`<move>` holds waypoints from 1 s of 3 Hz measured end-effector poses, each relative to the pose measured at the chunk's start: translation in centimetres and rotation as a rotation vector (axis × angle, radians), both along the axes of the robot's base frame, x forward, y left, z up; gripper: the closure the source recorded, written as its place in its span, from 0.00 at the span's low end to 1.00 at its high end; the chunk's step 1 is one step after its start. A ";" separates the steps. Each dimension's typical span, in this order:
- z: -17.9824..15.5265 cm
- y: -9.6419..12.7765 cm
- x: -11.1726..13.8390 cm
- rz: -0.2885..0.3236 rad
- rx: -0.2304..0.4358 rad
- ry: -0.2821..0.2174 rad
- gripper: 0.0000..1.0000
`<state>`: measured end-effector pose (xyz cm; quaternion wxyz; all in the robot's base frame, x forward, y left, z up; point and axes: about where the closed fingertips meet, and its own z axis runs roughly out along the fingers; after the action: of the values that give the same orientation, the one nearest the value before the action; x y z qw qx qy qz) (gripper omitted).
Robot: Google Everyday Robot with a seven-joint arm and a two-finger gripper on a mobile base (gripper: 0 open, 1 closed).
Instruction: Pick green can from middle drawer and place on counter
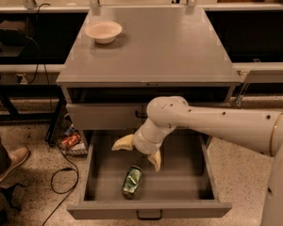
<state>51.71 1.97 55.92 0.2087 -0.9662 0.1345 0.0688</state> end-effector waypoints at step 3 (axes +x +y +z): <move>-10.0 0.9 0.9 0.047 -0.028 -0.033 0.00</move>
Offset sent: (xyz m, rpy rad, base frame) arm 0.0093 0.0159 -0.1049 -0.0427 -0.0427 0.0673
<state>52.57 2.86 45.90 0.1955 -0.9730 0.1093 0.0559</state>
